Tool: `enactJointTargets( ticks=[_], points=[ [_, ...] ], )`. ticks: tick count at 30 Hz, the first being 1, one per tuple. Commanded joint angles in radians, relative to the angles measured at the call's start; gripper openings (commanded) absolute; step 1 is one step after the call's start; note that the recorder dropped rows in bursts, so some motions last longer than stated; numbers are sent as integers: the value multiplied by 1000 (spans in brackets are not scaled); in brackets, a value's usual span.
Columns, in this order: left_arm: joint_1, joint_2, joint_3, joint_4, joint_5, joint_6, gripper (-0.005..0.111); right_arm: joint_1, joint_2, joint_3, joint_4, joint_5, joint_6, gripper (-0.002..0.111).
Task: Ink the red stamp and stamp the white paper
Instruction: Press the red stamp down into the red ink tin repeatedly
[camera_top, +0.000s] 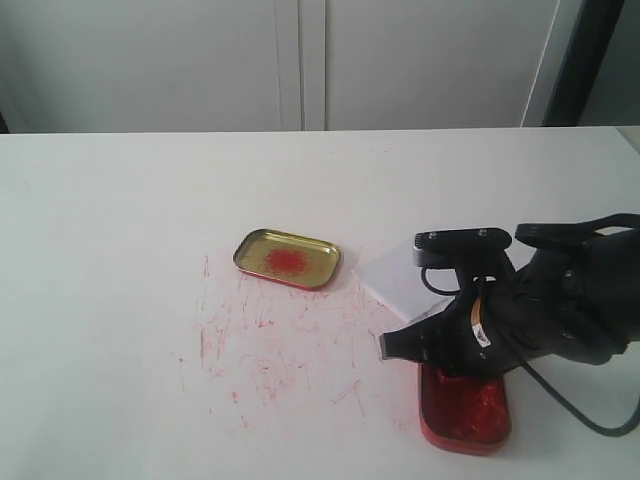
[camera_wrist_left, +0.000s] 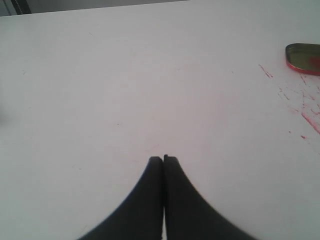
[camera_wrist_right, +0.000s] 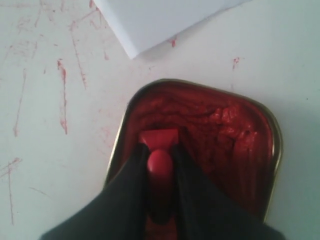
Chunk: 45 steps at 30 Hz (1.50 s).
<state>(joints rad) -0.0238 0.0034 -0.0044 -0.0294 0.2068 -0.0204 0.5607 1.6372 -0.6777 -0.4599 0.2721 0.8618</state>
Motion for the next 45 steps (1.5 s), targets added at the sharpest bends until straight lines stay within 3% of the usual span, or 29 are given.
enactJointTargets(
  ticks=[1,34,40,45],
  points=[
    [1,-3,4,0,-4,-2,0,-5,-19,-4,11,55,-5,0],
    [1,-3,4,0,-4,-2,0,-25,-23,-60,108,85,-66,0],
    [1,-3,4,0,-4,-2,0,-64,-24,-60,309,83,-288,0],
    [1,-3,4,0,-4,-2,0,-76,-24,-60,389,83,-364,0]
  ],
)
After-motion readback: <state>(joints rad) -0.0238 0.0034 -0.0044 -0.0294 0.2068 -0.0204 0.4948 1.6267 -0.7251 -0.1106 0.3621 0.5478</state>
